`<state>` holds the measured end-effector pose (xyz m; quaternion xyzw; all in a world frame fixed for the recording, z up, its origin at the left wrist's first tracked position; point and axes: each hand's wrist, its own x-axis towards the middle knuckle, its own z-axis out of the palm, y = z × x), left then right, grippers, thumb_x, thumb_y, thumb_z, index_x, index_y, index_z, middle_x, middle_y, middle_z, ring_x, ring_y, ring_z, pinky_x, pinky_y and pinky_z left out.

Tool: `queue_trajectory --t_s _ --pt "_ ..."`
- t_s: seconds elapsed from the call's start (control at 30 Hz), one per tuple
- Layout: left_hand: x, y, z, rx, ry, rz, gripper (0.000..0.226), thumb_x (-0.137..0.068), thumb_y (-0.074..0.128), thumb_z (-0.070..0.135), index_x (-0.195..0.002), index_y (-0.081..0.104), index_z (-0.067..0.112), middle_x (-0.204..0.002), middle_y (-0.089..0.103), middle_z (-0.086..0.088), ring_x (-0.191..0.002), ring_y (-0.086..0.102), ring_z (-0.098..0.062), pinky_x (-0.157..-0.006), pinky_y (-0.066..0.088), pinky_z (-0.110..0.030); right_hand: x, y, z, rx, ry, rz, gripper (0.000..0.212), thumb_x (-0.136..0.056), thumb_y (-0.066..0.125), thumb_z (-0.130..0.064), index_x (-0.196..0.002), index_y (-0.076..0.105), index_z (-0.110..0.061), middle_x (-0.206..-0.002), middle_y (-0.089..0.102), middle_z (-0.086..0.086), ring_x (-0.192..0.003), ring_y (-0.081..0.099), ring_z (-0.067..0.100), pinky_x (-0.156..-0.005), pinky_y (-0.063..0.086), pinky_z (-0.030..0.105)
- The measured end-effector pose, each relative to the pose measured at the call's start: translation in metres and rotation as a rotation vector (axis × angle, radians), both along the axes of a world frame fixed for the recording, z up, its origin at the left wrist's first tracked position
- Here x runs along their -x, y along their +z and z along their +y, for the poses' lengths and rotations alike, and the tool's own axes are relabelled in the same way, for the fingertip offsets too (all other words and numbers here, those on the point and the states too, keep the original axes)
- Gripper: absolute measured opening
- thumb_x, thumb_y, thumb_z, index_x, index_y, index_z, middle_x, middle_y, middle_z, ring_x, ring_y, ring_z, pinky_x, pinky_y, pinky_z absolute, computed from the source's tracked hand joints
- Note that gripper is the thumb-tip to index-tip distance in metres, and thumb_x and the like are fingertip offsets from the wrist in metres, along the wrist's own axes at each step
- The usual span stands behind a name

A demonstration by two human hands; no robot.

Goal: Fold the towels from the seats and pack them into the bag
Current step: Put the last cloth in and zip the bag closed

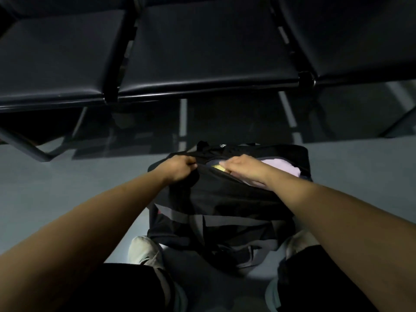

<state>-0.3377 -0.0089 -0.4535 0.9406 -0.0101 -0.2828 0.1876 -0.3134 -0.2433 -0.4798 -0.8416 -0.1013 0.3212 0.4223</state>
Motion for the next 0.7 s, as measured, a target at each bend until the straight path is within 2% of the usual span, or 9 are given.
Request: queue_trajectory --t_s 0.07,0.13,0.23,0.33,0.43,0.5,0.57,0.63,0.7 --pt "-0.001 -0.002 -0.003 -0.04 -0.005 0.007 0.027 -0.107 0.04 0.037 -0.115 0.062 0.023 -0.135 0.058 -0.013 -0.117 0.056 -0.034 -0.088 0.038 -0.032 -0.001 0.006 -0.017 0.05 0.107 0.034 0.027 -0.091 0.073 -0.032 -0.08 0.072 -0.008 -0.077 0.06 0.001 -0.075 0.055 0.014 -0.073 0.041 0.03" --pt "-0.001 -0.007 -0.007 -0.057 -0.023 0.015 0.025 -0.107 0.039 0.037 -0.107 0.06 0.023 -0.132 0.059 -0.017 -0.113 0.057 -0.035 -0.089 0.042 -0.035 0.0 0.012 -0.033 0.178 0.224 0.096 0.02 -0.09 0.075 -0.026 -0.091 0.073 -0.006 -0.076 0.06 -0.002 -0.074 0.054 0.013 -0.072 0.043 0.028" --pt "0.002 -0.012 -0.013 -0.075 -0.049 0.027 0.032 -0.108 0.038 0.034 -0.124 0.061 0.018 -0.139 0.056 -0.017 -0.122 0.054 -0.036 -0.094 0.04 -0.035 0.006 0.02 -0.046 0.381 0.316 0.189 0.026 -0.097 0.065 -0.037 -0.087 0.071 -0.013 -0.072 0.06 -0.006 -0.068 0.053 0.012 -0.068 0.044 0.026" --pt "0.003 -0.017 -0.014 -0.096 -0.079 0.046 0.035 -0.108 0.036 0.033 -0.132 0.059 0.02 -0.147 0.051 -0.014 -0.131 0.049 -0.034 -0.104 0.037 -0.037 0.012 0.023 -0.051 0.348 0.245 0.269 0.031 -0.103 0.056 -0.031 -0.075 0.063 -0.019 -0.069 0.053 -0.005 -0.06 0.045 0.012 -0.06 0.04 0.025" --pt "0.006 -0.025 -0.01 -0.1 -0.087 0.051 0.035 -0.108 0.035 0.035 -0.131 0.058 0.023 -0.15 0.046 -0.015 -0.133 0.047 -0.035 -0.108 0.037 -0.039 0.003 0.038 -0.051 0.395 0.337 0.069 0.017 -0.101 0.059 -0.02 -0.087 0.069 -0.018 -0.082 0.062 -0.007 -0.076 0.054 0.009 -0.075 0.043 0.026" --pt "0.011 -0.03 -0.008 -0.081 -0.062 0.06 0.035 -0.108 0.034 0.036 -0.135 0.055 0.024 -0.16 0.033 -0.014 -0.142 0.038 -0.035 -0.115 0.031 -0.041 -0.011 0.052 -0.043 0.45 0.376 -0.207 0.012 -0.098 0.062 -0.024 -0.096 0.073 -0.018 -0.094 0.069 0.0 -0.088 0.059 0.016 -0.083 0.046 0.03" --pt "0.019 -0.036 -0.008 -0.044 -0.017 0.055 0.037 -0.109 0.034 0.034 -0.14 0.051 0.021 -0.165 0.02 -0.014 -0.15 0.025 -0.035 -0.12 0.022 -0.042 -0.022 0.061 -0.031 0.474 0.353 -0.412 0.013 -0.099 0.06 -0.031 -0.09 0.067 -0.025 -0.099 0.07 0.004 -0.093 0.061 0.022 -0.084 0.049 0.037" --pt "0.026 -0.042 -0.007 -0.001 0.022 0.035 0.039 -0.109 0.035 0.029 -0.142 0.05 0.014 -0.167 0.014 -0.013 -0.153 0.016 -0.032 -0.123 0.016 -0.038 -0.024 0.052 -0.025 0.461 0.322 -0.484 0.017 -0.1 0.056 -0.035 -0.085 0.059 -0.027 -0.098 0.068 0.004 -0.094 0.061 0.025 -0.082 0.048 0.038" --pt "0.03 -0.047 -0.004 0.041 0.073 -0.001 0.04 -0.109 0.036 0.024 -0.143 0.049 0.008 -0.167 0.015 -0.01 -0.154 0.016 -0.028 -0.123 0.013 -0.033 -0.018 0.029 -0.033 0.445 0.285 -0.39 0.026 -0.098 0.059 -0.039 -0.076 0.057 -0.025 -0.087 0.064 0.001 -0.089 0.06 0.025 -0.073 0.043 0.034"
